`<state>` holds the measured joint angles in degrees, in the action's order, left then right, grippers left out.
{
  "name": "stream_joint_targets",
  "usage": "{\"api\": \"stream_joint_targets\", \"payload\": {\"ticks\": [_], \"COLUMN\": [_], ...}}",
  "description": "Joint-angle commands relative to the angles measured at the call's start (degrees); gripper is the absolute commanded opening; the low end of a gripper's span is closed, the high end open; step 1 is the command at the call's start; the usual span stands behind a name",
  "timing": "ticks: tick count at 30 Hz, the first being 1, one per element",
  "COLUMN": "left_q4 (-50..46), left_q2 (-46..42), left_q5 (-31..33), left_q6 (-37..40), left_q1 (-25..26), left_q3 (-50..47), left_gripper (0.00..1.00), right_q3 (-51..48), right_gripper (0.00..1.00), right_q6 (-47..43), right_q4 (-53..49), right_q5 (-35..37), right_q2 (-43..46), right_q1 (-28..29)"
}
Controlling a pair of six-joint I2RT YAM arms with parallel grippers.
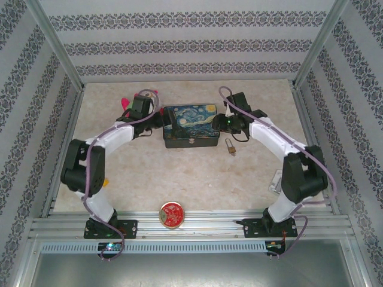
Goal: Unlock the padlock with the key
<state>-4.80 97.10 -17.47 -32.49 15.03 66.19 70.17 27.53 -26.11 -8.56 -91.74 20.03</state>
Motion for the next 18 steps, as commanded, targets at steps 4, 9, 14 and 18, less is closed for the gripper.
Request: {"api": "stream_joint_targets", "payload": {"ticks": [4,9,14,18], "left_q4": [-4.3,-0.9,5.9,10.7], "left_q2": [-12.4,-23.4,-35.1,-41.2], "left_q5": [9.5,20.5,31.6,36.6], "left_q6": [4.4,8.2,10.9,13.0], "left_q1": [-2.4,-2.9,-3.0,-3.2], "left_q3": [-5.1,-14.6,-26.1,-32.8], "left_gripper": [0.99,0.99,0.99,0.99], "right_q3": [-5.2,-12.3,-19.7,-24.7], "right_gripper": [0.53,0.66,0.85,0.98], "right_q6": [-2.7,-4.2,-5.5,-5.1], "right_q4": [-4.0,-3.6,-2.0,-0.6], "right_q5": [10.4,17.3,21.5,22.5], "right_q2": [13.1,25.0,35.2,41.7], "right_q1": [-0.2,-1.3,-4.2,-7.6]}}
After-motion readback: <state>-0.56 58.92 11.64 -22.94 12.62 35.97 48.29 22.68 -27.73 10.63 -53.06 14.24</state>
